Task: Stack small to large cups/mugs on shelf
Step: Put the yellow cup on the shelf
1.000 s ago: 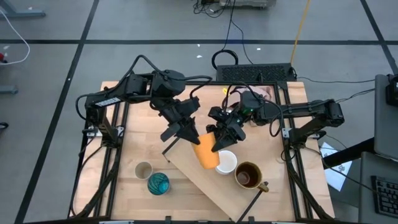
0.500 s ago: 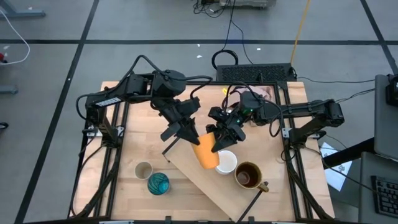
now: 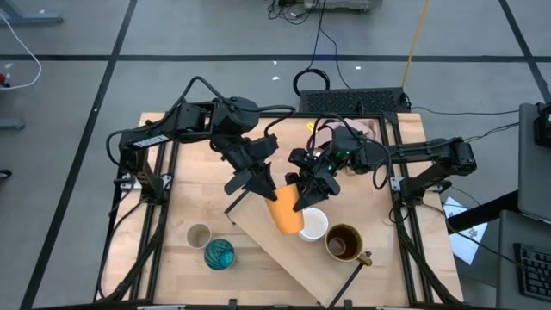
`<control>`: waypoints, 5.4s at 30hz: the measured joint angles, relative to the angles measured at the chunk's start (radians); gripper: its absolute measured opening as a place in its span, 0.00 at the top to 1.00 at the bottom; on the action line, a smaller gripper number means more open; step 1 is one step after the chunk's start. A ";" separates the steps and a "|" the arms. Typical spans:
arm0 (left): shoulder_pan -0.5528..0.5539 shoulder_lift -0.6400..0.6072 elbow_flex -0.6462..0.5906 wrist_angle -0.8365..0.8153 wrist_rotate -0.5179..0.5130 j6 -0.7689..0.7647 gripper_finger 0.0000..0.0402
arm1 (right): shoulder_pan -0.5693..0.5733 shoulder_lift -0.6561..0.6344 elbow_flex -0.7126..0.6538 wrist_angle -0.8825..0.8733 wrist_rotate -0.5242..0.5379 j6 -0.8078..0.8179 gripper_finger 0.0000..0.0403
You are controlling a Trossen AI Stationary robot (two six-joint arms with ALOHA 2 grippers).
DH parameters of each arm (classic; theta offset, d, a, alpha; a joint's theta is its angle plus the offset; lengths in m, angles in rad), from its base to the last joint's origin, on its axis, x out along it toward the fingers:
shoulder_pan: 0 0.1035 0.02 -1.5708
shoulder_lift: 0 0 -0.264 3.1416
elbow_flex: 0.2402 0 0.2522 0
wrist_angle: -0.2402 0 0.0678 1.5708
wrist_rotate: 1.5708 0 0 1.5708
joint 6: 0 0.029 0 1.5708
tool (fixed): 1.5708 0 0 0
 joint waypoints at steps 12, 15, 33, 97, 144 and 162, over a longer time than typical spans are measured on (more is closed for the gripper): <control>0.014 -0.016 -0.001 -0.002 -0.008 -0.031 0.53 | 0.000 0.000 0.001 0.009 0.001 0.000 0.18; 0.023 -0.025 -0.003 -0.002 0.002 -0.050 0.47 | 0.000 0.000 0.001 0.013 0.007 0.000 0.18; 0.019 -0.075 -0.003 -0.037 0.032 -0.109 0.40 | 0.002 -0.007 0.008 0.032 -0.018 -0.014 0.18; 0.017 -0.252 0.000 -0.064 -0.247 -0.156 0.40 | -0.211 -0.002 0.003 -0.524 0.283 -1.070 0.21; 0.017 -0.252 0.000 -0.056 -0.289 -0.161 0.40 | -0.105 0.104 0.004 -0.720 0.547 -1.402 0.21; 0.017 -0.252 0.000 -0.060 -0.289 -0.157 0.40 | -0.098 0.130 0.003 -0.638 0.543 -1.337 0.21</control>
